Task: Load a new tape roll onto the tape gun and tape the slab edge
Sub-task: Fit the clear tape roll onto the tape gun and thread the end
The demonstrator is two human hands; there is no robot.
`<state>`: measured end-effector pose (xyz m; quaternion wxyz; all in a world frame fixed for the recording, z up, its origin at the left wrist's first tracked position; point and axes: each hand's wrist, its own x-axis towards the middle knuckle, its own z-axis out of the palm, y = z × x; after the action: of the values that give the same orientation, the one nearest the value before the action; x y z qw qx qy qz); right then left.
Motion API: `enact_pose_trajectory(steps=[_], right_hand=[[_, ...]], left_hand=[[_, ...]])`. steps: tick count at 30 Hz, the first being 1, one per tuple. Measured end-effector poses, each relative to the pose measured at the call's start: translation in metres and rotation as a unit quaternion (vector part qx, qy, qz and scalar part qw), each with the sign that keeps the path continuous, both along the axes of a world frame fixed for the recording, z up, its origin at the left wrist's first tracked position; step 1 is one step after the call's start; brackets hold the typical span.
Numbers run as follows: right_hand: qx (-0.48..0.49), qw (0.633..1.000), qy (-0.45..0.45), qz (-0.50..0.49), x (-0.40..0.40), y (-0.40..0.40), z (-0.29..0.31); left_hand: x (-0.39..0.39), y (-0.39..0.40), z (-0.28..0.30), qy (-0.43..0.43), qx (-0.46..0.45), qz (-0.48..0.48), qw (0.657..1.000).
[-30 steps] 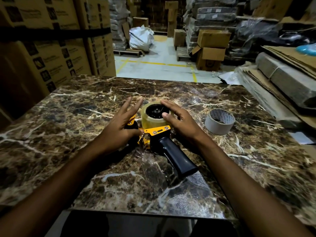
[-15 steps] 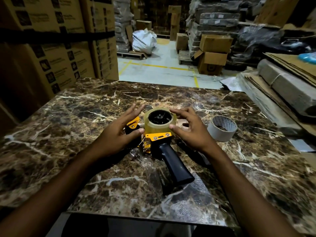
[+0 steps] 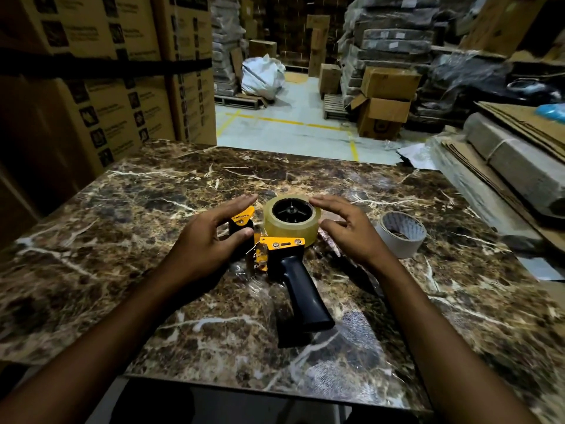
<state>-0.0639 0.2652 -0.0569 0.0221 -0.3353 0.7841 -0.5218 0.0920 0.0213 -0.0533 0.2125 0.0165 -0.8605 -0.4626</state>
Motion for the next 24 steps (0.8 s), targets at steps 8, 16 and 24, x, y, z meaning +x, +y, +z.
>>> enact_pose_trajectory(steps=[8, 16, 24], right_hand=[[0.003, 1.0, 0.006, 0.004, 0.002, -0.001, -0.004], [0.008, 1.0, 0.019, -0.007, 0.001, -0.001, -0.002], [0.013, 1.0, 0.019, -0.006, -0.002, -0.002, -0.005]], left_hand=[[-0.005, 0.007, 0.001, 0.038, -0.176, 0.073, 0.981], [-0.025, 0.015, 0.015, -0.047, -0.357, 0.061, 0.931], [-0.025, 0.012, 0.018, -0.122, -0.315, 0.04, 0.94]])
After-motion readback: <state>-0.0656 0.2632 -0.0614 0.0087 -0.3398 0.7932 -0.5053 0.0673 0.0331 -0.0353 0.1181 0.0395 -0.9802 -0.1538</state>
